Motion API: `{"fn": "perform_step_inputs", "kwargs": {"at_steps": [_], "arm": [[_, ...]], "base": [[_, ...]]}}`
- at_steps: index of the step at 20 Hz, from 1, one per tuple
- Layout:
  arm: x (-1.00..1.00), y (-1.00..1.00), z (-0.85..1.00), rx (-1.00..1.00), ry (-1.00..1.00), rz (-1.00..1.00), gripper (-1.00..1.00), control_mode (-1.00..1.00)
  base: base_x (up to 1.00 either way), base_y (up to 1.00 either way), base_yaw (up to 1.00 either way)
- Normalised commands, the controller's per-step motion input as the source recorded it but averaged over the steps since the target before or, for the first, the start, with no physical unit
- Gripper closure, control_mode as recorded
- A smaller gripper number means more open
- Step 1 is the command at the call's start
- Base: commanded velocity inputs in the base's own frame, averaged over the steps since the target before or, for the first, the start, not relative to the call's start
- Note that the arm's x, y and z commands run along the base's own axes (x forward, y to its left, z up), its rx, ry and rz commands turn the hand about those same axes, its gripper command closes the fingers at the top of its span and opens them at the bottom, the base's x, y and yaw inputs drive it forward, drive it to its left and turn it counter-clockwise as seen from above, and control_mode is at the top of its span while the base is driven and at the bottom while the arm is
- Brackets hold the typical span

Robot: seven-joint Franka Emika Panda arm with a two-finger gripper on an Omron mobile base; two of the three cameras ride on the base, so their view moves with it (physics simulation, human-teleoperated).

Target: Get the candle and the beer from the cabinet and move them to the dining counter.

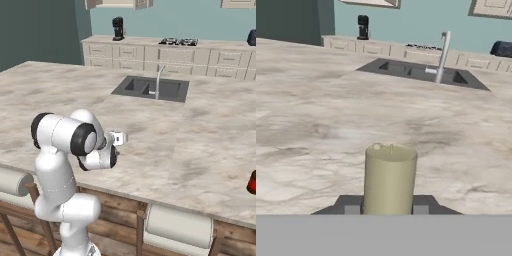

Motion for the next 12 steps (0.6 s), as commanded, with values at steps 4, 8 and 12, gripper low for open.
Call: {"fn": "perform_step_inputs", "kwargs": {"at_steps": [4, 8, 12], "arm": [[0.00, 0.00, -0.37, 0.00, -0.04, 0.00, 1.00, -1.00], [0.00, 0.00, -0.10, 0.00, -0.04, 0.00, 1.00, -1.00], [-0.03, 0.00, 0.00, 0.00, -0.06, 0.00, 1.00, -1.00]], "base": [[0.00, 0.00, 0.00], [0.00, 0.00, 0.00], [0.00, 0.00, 0.00]]}}
